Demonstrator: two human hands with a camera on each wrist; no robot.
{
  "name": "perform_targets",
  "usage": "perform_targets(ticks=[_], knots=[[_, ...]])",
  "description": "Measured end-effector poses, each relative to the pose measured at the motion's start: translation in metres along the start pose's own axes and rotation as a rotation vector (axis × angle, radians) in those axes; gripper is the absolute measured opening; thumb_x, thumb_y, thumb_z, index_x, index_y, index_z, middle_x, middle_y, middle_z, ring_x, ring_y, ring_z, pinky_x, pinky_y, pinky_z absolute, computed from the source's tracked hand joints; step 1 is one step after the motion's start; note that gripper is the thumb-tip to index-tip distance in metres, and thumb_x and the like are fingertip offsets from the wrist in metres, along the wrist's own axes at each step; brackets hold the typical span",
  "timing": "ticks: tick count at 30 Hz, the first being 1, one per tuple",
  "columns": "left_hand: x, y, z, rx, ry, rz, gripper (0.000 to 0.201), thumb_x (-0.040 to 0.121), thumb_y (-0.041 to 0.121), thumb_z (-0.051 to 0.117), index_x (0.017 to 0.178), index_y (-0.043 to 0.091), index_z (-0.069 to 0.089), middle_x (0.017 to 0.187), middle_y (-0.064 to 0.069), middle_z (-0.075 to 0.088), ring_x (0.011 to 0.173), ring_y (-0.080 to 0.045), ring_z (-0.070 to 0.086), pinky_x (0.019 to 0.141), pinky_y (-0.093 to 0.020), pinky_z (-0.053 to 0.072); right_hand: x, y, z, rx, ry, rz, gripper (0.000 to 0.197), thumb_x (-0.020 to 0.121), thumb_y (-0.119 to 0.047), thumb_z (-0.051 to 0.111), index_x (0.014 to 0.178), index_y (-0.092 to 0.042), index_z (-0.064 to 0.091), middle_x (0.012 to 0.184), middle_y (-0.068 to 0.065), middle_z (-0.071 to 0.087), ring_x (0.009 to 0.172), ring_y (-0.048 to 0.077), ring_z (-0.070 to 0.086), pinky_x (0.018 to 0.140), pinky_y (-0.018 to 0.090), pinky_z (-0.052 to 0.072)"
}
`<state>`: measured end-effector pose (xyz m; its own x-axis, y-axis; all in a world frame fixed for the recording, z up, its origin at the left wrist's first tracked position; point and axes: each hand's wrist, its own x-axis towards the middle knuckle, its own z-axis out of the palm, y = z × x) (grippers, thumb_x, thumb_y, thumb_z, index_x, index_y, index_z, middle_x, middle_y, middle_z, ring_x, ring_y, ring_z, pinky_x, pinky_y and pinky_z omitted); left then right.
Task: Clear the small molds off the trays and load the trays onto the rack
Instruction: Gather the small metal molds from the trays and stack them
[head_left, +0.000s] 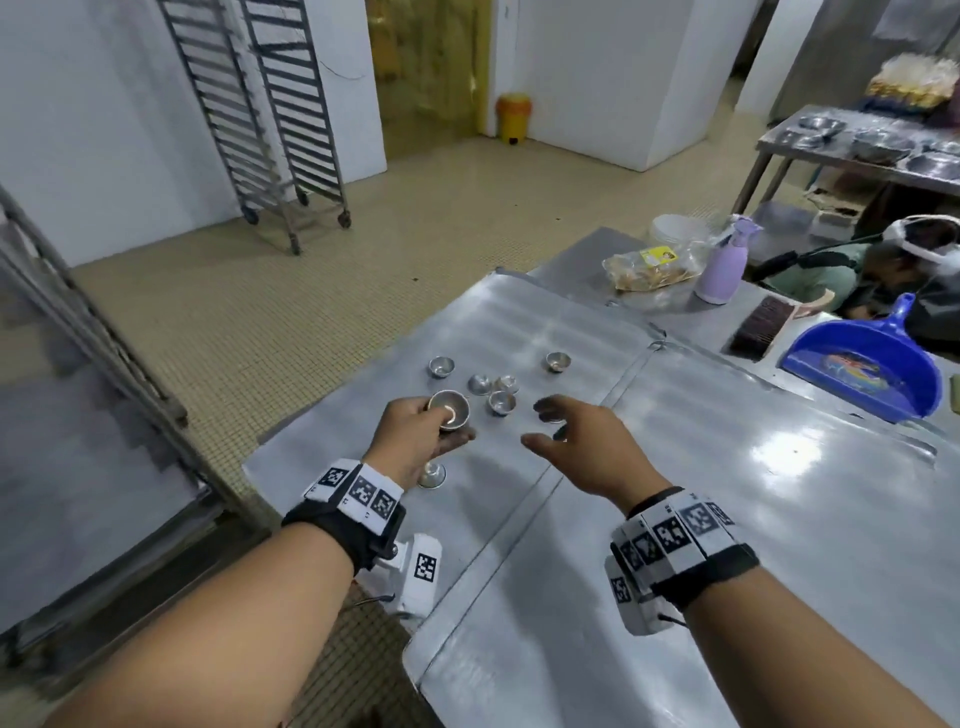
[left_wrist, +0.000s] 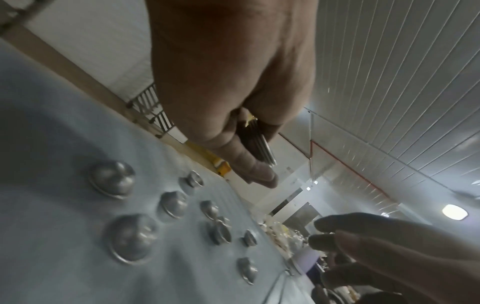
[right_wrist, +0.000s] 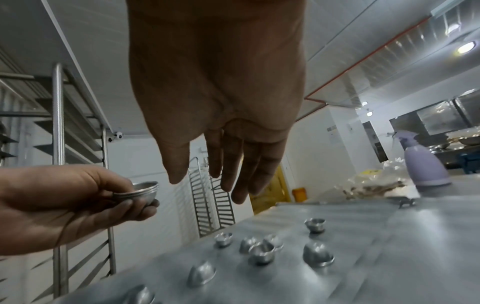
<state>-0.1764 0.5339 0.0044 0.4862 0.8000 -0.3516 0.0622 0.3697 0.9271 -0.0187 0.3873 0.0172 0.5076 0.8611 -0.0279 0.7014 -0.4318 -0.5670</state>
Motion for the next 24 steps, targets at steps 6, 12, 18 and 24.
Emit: perform_targets(ticks=[6, 12, 18, 24], knots=[[0.033, -0.004, -0.089, 0.215, -0.031, -0.012, 0.019, 0.096, 0.003, 0.048, 0.094, -0.005, 0.065, 0.081, -0.025, 0.068, 0.057, -0.023, 0.070, 0.055, -0.029, 0.059, 0.036, -0.036, 0.091, -0.073, -0.198, 0.068, 0.051, 0.087, -0.050, 0.065, 0.132, -0.026, 0.058, 0.130, -0.006, 0.064, 0.112, 0.018, 0.062, 0.096, 0.036, 0.049], [0.069, -0.008, -0.157, 0.432, -0.030, -0.018, 0.023, 0.096, 0.008, 0.044, 0.091, -0.002, 0.063, 0.060, -0.012, 0.058, 0.044, -0.023, 0.052, 0.043, -0.025, 0.039, 0.069, -0.079, 0.159, -0.134, -0.235, 0.089, 0.052, 0.089, -0.045, 0.061, 0.135, -0.022, 0.054, 0.135, 0.004, 0.059, 0.118, 0.026, 0.058, 0.092, 0.035, 0.046], [0.089, -0.011, -0.186, 0.424, -0.089, -0.038, 0.021, 0.098, 0.010, 0.048, 0.089, 0.002, 0.064, 0.065, -0.015, 0.062, 0.048, -0.025, 0.059, 0.049, -0.030, 0.045, 0.096, -0.109, 0.194, -0.231, -0.287, 0.084, 0.044, 0.095, -0.034, 0.052, 0.135, -0.015, 0.053, 0.138, 0.007, 0.054, 0.121, 0.031, 0.055, 0.094, 0.040, 0.049], [0.099, -0.021, -0.190, 0.422, -0.167, -0.030, 0.023, 0.100, 0.016, 0.049, 0.095, 0.001, 0.066, 0.078, -0.016, 0.076, 0.059, -0.023, 0.071, 0.063, -0.036, 0.053, 0.105, -0.108, 0.211, -0.280, -0.255, 0.163, 0.028, 0.097, -0.031, 0.045, 0.110, -0.010, 0.059, 0.118, 0.009, 0.060, 0.107, 0.034, 0.059, 0.078, 0.034, 0.045]])
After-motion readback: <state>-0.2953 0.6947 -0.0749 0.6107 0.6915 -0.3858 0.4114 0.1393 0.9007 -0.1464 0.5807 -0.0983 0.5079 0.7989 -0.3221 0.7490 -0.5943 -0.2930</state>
